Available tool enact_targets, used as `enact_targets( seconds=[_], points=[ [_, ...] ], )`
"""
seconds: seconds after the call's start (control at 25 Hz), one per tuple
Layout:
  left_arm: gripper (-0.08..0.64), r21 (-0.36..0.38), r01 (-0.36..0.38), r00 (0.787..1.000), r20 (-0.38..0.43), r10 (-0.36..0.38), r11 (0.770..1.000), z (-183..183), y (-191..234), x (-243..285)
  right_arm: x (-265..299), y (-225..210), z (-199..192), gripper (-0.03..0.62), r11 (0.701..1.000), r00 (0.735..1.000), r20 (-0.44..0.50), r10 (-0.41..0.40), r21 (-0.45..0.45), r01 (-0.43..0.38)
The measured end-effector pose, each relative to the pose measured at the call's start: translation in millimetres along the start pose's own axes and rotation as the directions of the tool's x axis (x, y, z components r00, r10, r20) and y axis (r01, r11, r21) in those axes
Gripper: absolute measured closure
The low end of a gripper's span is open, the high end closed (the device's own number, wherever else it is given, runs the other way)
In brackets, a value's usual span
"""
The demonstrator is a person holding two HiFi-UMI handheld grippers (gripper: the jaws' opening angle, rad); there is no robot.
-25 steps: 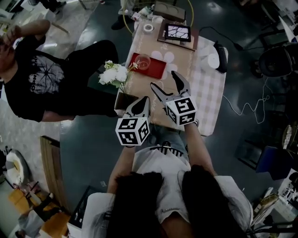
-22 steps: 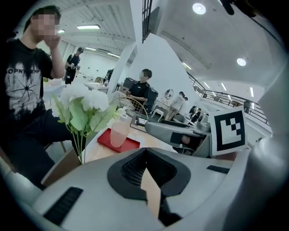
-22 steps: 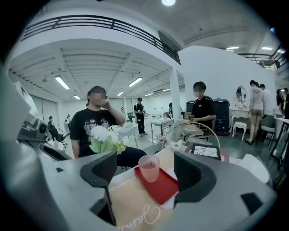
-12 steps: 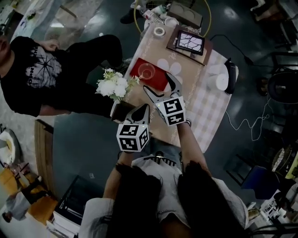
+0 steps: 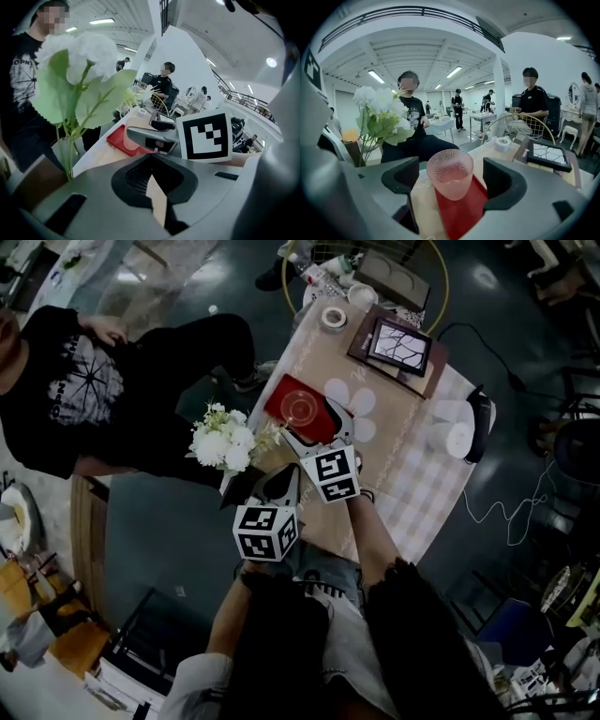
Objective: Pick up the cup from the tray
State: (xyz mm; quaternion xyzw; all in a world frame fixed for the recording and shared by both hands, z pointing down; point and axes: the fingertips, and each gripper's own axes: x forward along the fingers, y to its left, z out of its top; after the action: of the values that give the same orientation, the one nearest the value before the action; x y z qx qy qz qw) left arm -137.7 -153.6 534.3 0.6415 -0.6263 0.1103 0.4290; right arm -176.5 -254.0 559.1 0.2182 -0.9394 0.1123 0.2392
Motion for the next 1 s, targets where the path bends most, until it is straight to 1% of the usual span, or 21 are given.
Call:
enact_targets(
  seconds=[0.32, 0.48, 0.64, 0.8, 1.0],
  points=[
    [0.551, -0.053, -0.016, 0.999, -0.029, 0.015, 0.998, -10.9, 11.3, 5.7, 31.5, -0.3, -13.4, 0.184, 0.998, 0.999, -0.041, 0.002, -0.055, -0.005],
    [0.551, -0.055, -0.024, 0.999, -0.049, 0.021, 0.998, -20.2, 12.7, 6.0, 37.4, 1.2, -16.9, 0.186, 0.997, 0.999, -0.051, 0.0, -0.075, -0.004],
    [0.551, -0.054, -0.026, 0.999, -0.049, 0.023, 0.998, -19.4, 13.2, 7.1, 38.2, -1.1, -18.9, 0.195, 0.995, 0.998, -0.067, 0.0, -0.1, -0.007],
    [0.551, -0.051, -0.027, 0.999, -0.049, 0.024, 0.998, -16.7, 14.9, 5.6, 35.7, -0.2, -15.4, 0.198, 0.996, 0.998, -0.06, -0.001, -0.084, -0.004],
    [0.551, -0.034, -0.014, 0.999, -0.04, 0.013, 0.999, -13.2, 12.6, 4.8, 21.4, -7.3, -2.1, 0.198, 0.997, 0.999, -0.028, -0.036, -0.073, 0.034]
  ],
)
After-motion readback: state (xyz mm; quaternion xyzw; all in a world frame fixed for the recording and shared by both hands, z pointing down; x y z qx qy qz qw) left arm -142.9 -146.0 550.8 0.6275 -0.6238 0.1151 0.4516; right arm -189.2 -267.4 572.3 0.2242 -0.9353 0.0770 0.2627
